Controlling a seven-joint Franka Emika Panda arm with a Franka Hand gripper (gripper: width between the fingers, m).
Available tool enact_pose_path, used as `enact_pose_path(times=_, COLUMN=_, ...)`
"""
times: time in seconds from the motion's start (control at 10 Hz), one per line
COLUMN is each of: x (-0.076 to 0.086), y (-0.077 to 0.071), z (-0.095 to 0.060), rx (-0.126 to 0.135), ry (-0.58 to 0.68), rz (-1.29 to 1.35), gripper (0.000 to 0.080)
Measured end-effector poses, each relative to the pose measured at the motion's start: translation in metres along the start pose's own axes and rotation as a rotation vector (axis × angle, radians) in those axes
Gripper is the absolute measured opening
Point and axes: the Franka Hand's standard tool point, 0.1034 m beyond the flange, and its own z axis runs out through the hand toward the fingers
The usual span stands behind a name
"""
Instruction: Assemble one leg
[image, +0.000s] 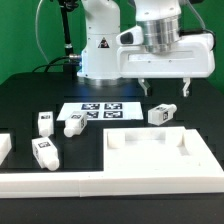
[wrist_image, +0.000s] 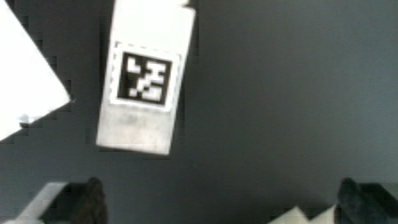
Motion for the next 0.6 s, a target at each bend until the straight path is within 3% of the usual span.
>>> enact_pose_path(times=0.1, x=0.0067, y=0.0062, z=0.0018, rx=0.021, ry=-0.014, rz=0.098, gripper=0.0648)
enact_pose_path(times=0.5, x=0.0037, y=0.0051, z=0.0025, rx=0.016, ry=-0.027, rz=0.072, gripper=0.0648)
enact_pose_path(times=0.6, x=-0.0008, y=0.0118, z=0.003, rx=0.027, ry=-0.15, rz=0.042, gripper=0.0648)
